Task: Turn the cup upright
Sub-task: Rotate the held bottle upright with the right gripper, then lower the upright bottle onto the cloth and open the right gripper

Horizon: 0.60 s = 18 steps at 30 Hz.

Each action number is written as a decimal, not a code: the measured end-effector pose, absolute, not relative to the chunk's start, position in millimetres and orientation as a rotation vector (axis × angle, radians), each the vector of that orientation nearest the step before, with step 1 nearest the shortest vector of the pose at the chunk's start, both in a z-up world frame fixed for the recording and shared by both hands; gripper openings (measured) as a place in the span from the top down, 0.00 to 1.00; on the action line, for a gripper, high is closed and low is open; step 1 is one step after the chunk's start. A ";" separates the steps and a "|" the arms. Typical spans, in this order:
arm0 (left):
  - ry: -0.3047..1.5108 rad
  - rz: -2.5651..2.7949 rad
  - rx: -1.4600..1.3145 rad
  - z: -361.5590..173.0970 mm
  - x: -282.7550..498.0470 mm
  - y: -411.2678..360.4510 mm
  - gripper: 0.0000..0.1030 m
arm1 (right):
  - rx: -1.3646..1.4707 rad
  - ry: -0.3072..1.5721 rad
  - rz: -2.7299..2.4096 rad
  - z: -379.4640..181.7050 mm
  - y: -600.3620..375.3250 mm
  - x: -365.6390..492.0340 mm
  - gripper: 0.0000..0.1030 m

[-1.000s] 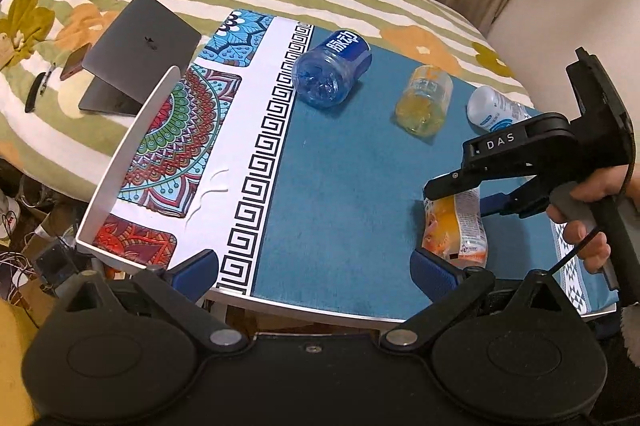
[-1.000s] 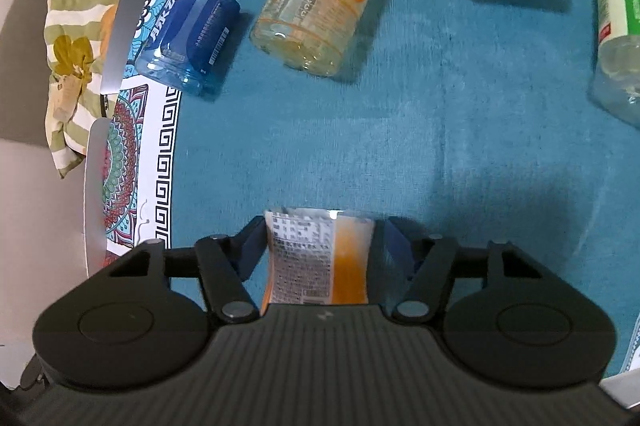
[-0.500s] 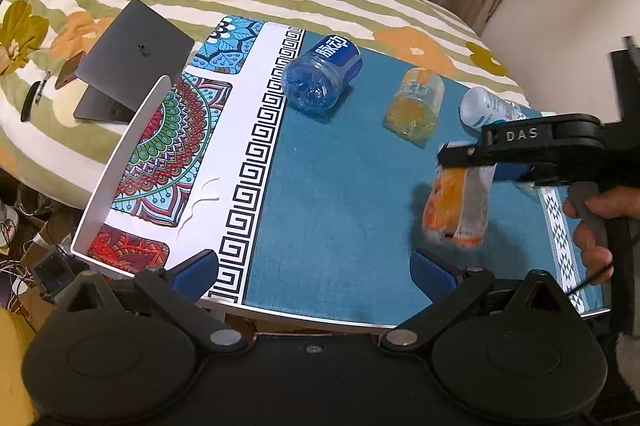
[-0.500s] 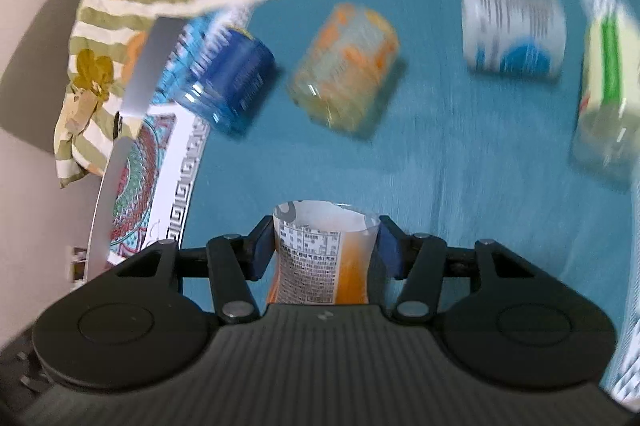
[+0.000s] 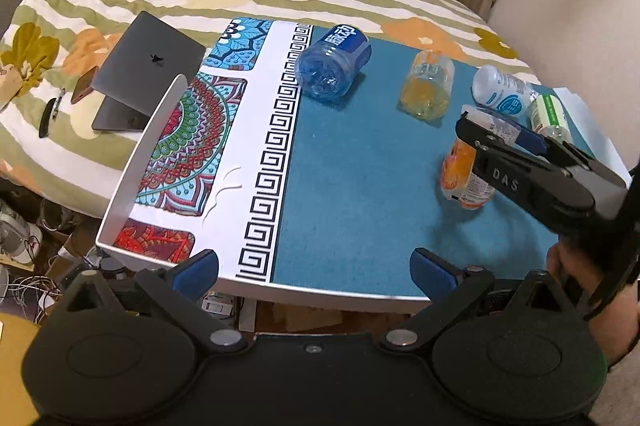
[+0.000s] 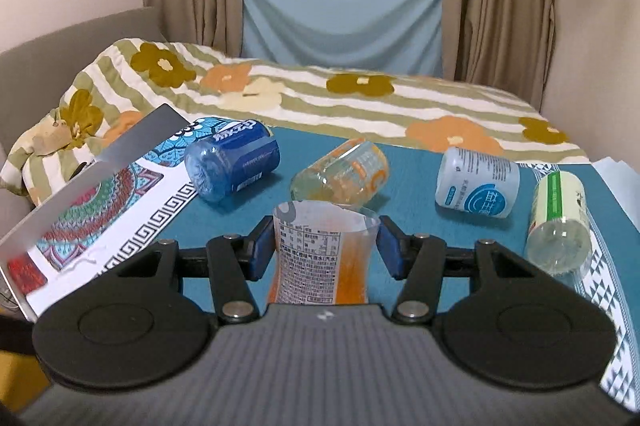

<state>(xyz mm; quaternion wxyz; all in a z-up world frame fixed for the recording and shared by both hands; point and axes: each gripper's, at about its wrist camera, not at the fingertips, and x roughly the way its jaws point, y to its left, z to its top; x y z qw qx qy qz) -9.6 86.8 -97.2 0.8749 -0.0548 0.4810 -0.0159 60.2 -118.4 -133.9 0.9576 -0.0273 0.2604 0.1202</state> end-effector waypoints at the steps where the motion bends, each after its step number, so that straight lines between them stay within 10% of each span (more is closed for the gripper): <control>1: 1.004 -0.032 -0.115 -97.5 -10.6 86.7 0.00 | -0.054 0.506 0.244 -136.5 -119.0 55.8 0.32; 18: 1.006 -0.036 -0.129 -95.7 -22.8 85.2 0.00 | -0.044 0.521 0.241 -139.9 -119.9 23.8 0.30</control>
